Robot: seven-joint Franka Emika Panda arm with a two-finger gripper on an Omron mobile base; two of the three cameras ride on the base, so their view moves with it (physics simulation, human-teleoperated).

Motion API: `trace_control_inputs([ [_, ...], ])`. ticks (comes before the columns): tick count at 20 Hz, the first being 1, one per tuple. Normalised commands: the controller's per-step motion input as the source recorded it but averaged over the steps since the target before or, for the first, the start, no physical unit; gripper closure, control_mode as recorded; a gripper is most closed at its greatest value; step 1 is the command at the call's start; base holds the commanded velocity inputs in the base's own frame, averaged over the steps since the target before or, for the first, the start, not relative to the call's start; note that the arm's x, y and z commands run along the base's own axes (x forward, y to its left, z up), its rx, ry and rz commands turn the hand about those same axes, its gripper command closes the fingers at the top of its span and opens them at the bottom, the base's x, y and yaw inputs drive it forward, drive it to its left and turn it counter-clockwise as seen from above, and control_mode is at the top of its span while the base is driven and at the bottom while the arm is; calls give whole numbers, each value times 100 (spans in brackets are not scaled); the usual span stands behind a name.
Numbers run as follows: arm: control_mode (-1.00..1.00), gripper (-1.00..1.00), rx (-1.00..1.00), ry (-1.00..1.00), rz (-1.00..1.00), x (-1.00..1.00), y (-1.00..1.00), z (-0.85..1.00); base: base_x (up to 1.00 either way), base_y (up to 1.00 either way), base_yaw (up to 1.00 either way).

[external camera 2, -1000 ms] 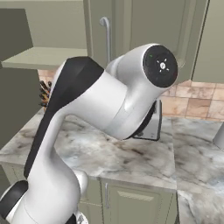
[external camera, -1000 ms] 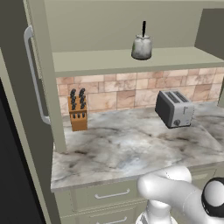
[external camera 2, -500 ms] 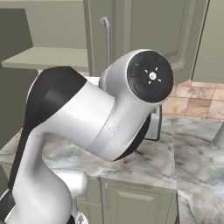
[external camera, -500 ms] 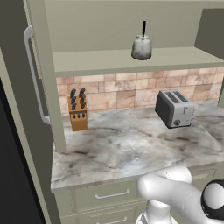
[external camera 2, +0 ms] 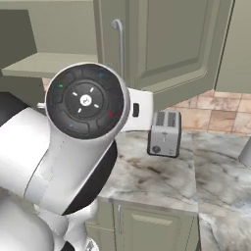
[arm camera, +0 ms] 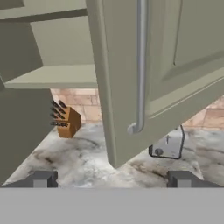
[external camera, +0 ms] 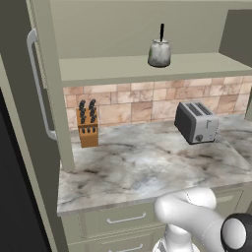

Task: Open the cabinet, pick the kettle from the cabinet, and place it in the sink.

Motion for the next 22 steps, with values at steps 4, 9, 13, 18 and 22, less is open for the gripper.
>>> trace_control_inputs([
  [4, -100, -100, -4, 3, -15, -28, 43, -7, 0, 0, 0],
  [9, -100, -100, -2, 3, -19, -24, 44, -4, 0, 0, 0],
  [13, -100, -100, 0, 2, -25, -14, 46, -3, 0, 0, 0],
  [18, -100, -100, 0, 0, -33, 7, 47, -2, 0, 0, 0],
  [22, -100, -100, 0, 0, -40, 24, 42, 0, 0, 0, 0],
])
